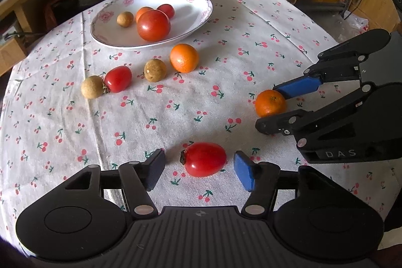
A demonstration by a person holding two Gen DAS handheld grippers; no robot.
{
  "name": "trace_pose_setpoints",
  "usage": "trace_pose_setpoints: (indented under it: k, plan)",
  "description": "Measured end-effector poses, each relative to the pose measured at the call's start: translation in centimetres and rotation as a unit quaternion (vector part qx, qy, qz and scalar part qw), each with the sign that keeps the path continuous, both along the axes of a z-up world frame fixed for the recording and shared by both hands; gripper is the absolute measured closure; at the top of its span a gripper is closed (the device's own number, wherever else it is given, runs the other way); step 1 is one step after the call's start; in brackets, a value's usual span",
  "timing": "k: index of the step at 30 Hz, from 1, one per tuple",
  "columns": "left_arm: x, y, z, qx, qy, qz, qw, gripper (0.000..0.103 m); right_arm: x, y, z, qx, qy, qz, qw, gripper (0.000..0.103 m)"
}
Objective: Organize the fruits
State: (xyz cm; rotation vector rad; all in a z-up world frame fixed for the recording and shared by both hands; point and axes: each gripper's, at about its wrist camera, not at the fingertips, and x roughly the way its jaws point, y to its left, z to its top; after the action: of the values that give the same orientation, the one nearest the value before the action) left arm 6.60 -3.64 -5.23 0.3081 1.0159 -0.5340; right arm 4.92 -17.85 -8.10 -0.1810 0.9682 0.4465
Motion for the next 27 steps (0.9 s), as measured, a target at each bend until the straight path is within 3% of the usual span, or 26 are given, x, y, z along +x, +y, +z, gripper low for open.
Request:
trace_pose_setpoints:
  k: [5, 8, 15, 27]
  plan:
    - [-0.3, -0.3, 0.2, -0.003, 0.000, 0.005, 1.0000, 0.049, 0.1, 0.0, 0.0, 0.003, -0.002, -0.005, 1.000, 0.063]
    - [-0.3, -0.5, 0.3, -0.003, 0.002, 0.010, 0.9999, 0.057, 0.3, 0.1, 0.1, -0.001, 0.002, -0.008, 1.000, 0.070]
    - [0.1, -0.5, 0.7, -0.003, -0.001, 0.016, 0.9999, 0.058, 0.2, 0.3, 0.4, -0.004, 0.004, -0.008, 1.000, 0.070]
    - [2.1, -1.2, 3.3, -0.025, -0.038, 0.038, 0.9983, 0.058, 1.9, -0.4, 3.1, 0.018, -0.030, -0.044, 0.998, 0.070]
